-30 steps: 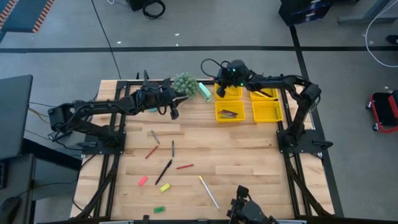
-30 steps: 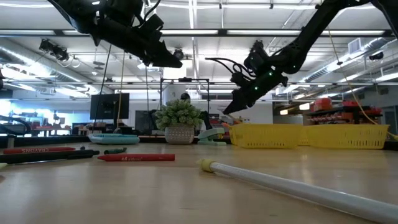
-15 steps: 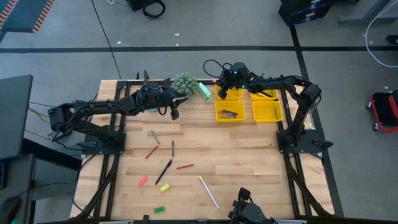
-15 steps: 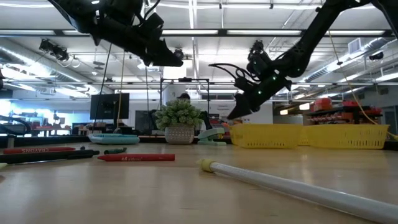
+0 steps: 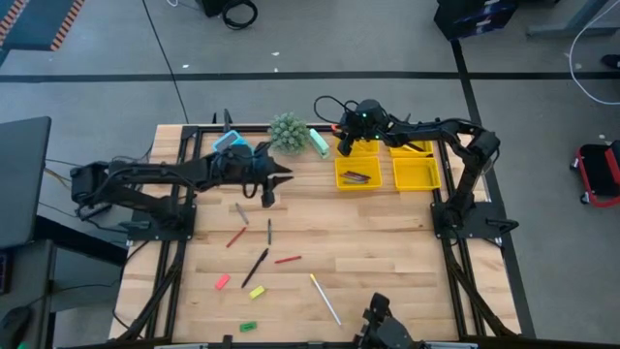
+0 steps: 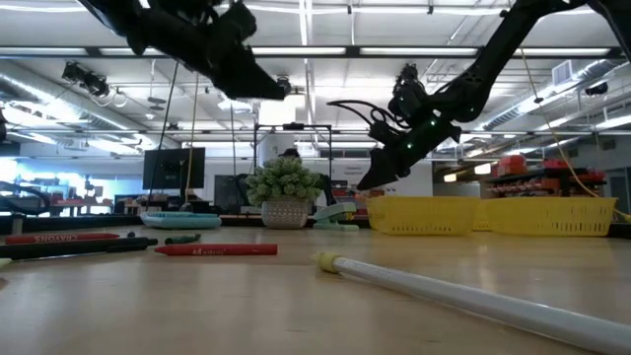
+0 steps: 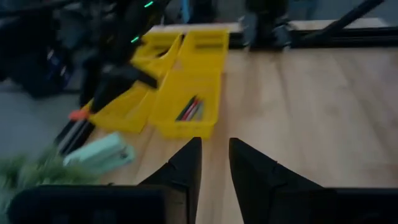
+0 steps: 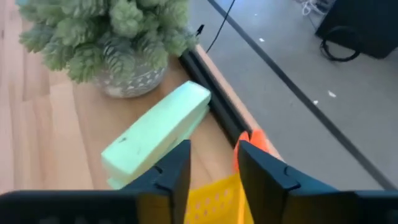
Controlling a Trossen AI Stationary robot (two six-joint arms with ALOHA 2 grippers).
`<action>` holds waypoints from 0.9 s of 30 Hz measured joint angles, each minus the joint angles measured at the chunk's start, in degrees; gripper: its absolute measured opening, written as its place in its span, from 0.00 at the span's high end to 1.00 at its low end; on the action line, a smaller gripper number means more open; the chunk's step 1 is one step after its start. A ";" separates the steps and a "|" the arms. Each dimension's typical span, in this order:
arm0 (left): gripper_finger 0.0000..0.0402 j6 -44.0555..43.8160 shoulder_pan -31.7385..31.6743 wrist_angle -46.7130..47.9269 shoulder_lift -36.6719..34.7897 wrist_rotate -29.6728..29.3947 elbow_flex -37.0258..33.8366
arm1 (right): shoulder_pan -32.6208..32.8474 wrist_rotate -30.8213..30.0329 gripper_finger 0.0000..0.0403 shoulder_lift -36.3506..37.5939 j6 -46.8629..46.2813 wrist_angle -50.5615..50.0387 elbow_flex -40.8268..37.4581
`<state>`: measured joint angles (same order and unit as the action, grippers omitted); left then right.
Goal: Sort crayons/erasers/pens/pencils in bins
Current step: Put the yellow pencil into the top left yellow bin, then put the white pencil into the top left yellow bin
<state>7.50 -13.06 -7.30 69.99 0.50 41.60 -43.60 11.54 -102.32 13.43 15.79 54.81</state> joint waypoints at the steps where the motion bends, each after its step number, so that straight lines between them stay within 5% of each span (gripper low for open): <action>1: 0.78 0.50 0.80 0.12 -0.81 0.01 0.00 | -0.04 -0.21 0.62 0.00 0.00 0.01 0.47; 11: 0.75 -0.90 8.64 -1.37 -3.34 3.24 0.04 | 2.22 0.36 0.55 7.31 -2.95 -2.41 2.53; 17: 0.71 -3.86 14.00 -3.71 -2.86 4.40 0.00 | 6.03 2.10 0.55 15.99 -2.92 -13.97 2.62; 27: 0.56 -7.81 20.18 -3.16 -4.07 4.36 0.00 | 24.24 8.34 0.55 18.69 -5.50 -26.91 2.60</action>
<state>-0.31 7.13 -10.47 65.92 4.86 41.60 -19.36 19.88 -83.63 7.93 -11.11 57.41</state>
